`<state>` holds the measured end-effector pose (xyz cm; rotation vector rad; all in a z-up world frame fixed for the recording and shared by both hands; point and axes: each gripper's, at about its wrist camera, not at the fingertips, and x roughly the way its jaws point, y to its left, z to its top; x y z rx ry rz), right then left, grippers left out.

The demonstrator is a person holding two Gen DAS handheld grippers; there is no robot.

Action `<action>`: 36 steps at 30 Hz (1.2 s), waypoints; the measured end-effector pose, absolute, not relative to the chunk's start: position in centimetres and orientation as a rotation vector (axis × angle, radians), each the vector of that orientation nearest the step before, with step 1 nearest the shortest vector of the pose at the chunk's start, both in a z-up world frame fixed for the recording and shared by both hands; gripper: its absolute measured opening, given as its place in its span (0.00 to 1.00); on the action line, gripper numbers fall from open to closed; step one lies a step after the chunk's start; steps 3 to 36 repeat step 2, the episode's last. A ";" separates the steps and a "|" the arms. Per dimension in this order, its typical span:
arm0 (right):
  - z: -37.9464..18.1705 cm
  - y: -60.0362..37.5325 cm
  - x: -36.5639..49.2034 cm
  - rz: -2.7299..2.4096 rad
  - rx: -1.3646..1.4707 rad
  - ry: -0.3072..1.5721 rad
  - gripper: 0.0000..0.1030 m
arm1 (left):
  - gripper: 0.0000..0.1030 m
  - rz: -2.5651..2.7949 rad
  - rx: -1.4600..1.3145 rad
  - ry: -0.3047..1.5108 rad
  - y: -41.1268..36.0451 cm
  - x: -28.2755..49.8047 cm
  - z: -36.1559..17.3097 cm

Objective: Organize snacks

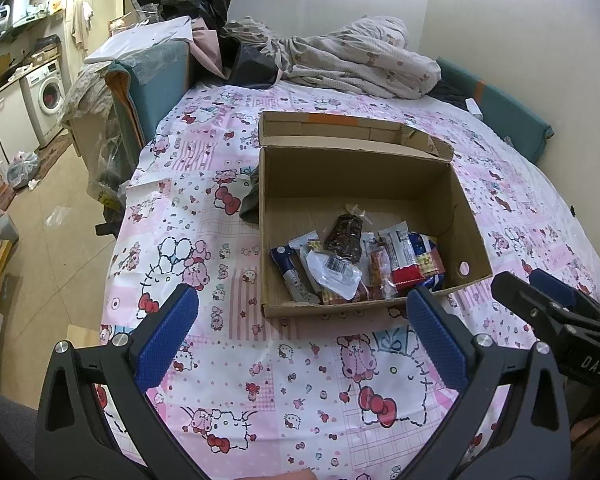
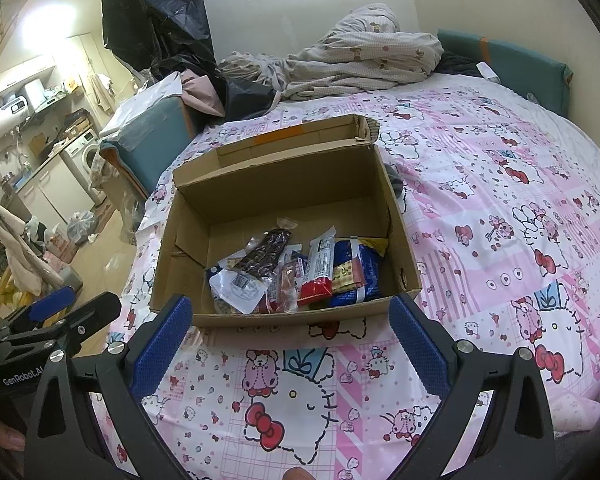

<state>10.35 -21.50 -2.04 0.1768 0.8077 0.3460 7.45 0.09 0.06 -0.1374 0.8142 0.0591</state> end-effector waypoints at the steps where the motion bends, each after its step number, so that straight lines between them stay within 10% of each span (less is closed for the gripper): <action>1: -2.1 -21.4 10.3 0.347 0.176 0.807 0.98 | 1.00 0.054 -0.142 0.810 0.1 7.4 0.1; 36: -2.0 -21.5 10.3 0.347 0.176 0.807 0.98 | 1.00 0.055 -0.141 0.809 0.0 7.5 0.1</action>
